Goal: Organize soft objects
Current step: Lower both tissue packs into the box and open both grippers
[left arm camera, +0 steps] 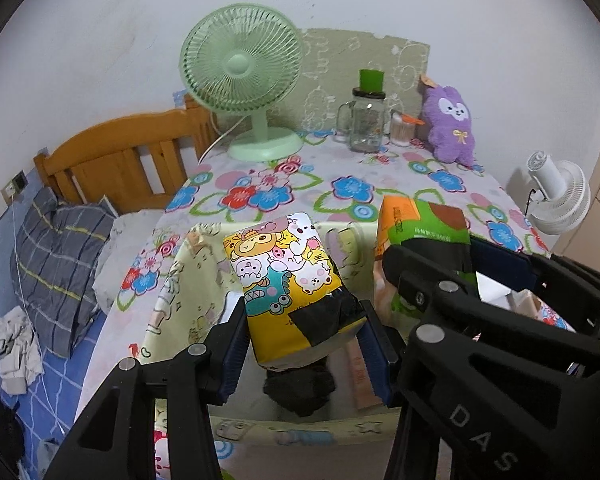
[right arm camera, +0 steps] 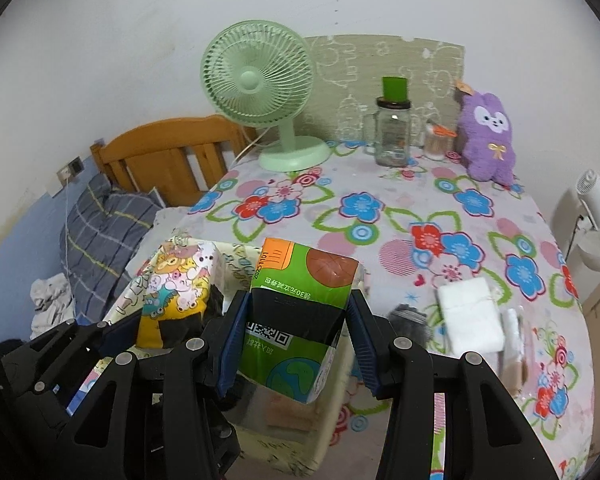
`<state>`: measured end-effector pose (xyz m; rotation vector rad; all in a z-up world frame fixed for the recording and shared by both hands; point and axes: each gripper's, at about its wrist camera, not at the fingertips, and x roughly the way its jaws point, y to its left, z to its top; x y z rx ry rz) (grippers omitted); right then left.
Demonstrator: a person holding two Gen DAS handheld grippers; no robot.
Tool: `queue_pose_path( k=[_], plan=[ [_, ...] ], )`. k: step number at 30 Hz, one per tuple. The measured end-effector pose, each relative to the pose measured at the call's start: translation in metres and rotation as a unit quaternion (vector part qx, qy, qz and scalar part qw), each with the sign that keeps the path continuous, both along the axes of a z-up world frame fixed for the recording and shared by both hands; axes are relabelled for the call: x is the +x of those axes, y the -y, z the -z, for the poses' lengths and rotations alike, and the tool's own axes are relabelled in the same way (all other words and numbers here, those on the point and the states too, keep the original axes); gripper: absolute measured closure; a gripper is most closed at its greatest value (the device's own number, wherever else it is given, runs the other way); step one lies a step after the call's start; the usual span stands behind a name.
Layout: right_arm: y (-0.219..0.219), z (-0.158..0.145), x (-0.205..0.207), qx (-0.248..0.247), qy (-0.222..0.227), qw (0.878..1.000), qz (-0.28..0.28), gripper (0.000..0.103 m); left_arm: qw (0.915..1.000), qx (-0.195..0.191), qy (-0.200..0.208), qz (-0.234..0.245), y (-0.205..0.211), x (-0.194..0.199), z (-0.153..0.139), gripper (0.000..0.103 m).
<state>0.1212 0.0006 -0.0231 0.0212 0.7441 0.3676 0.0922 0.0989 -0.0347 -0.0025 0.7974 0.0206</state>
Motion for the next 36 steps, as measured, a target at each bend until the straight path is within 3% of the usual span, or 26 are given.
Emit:
queue_pose_path(
  k=[16, 23, 27, 33, 36],
  plan=[
    [-0.043, 0.021, 0.02, -0.013, -0.029, 0.999, -0.041, 0.052, 0.9989, 0.017, -0.044, -0.008, -0.036, 0.014, 0.023, 0.045],
    [-0.058, 0.022, 0.026, -0.033, -0.017, 0.998, -0.053, 0.049, 0.9991, 0.009, -0.041, 0.001, -0.042, 0.015, 0.022, 0.034],
    [-0.064, 0.023, 0.028, -0.039, -0.017, 0.997, -0.071, 0.041, 0.9995, 0.006, -0.03, 0.011, -0.04, 0.012, 0.019, 0.019],
    [-0.064, 0.02, 0.025, -0.042, -0.006, 0.997, -0.068, 0.022, 0.9996, 0.003, -0.026, 0.005, -0.042, 0.013, 0.018, 0.019],
    [-0.061, 0.019, 0.024, -0.042, -0.003, 0.997, -0.064, 0.018, 0.9995, -0.001, -0.03, 0.004, -0.042, 0.014, 0.018, 0.018]
  ],
)
